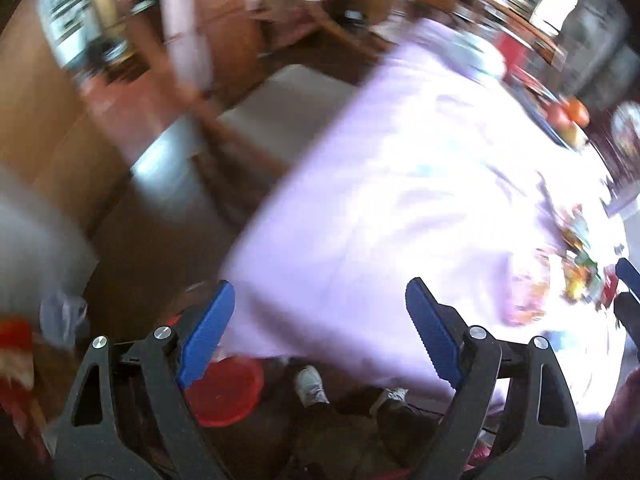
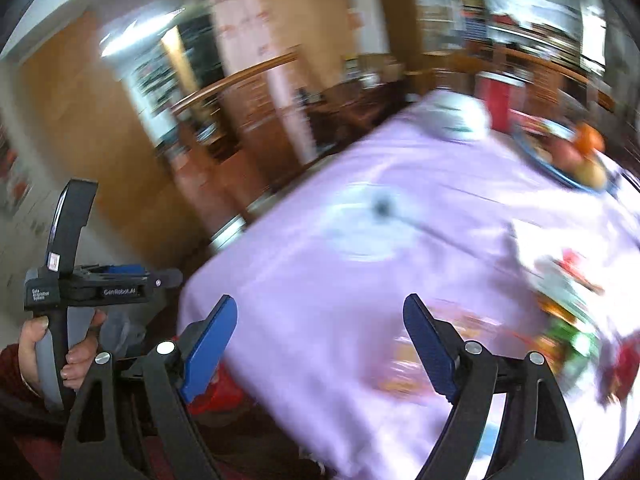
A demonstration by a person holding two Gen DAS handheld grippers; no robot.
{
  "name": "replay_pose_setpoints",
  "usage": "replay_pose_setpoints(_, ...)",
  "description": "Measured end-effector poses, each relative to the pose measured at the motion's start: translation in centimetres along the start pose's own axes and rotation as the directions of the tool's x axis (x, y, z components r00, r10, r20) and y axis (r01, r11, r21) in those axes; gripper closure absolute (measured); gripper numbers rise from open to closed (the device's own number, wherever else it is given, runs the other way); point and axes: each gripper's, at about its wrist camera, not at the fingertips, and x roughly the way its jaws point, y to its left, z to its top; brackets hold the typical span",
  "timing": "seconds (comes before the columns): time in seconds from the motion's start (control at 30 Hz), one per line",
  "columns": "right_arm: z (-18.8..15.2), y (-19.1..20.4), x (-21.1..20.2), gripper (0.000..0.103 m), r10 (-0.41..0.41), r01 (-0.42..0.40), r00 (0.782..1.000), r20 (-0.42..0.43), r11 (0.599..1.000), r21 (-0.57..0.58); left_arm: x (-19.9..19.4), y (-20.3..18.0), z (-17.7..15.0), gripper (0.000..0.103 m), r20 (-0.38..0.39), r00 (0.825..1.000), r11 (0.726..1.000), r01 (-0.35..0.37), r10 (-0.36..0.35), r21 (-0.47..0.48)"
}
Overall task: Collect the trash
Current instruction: 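Bring both tools back over the table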
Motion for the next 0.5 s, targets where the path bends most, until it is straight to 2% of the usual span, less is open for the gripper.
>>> replay_pose_setpoints(0.1,-1.0,-4.8,-2.5,0.019,-0.076,0.072,0.996,0.041,0.992,0.102,0.8,-6.9,1.3,0.017,0.005,0.999,0.989,0.035,-0.037,0.144)
replay_pose_setpoints(0.23,-3.5,-11.1,-5.8,0.019,-0.181,0.159,0.981,0.067,0.955,0.251,1.5,-13.4,2.0,0.016,-0.009,0.995,0.962,0.1,-0.102,0.255)
replay_pose_setpoints(0.4,-6.8,-16.8,-8.5,0.019,-0.268,0.22,0.962,0.06,0.884,0.413,2.8,-21.3,2.3,0.016,-0.055,0.986,0.899,0.169,-0.16,0.404)
replay_pose_setpoints(0.5,-8.3,-18.8,-9.6,0.019,-0.307,0.246,0.95,0.052,0.842,0.48,4.0,-25.5,2.3,0.016,-0.1,0.978,0.856,0.208,-0.182,0.473)
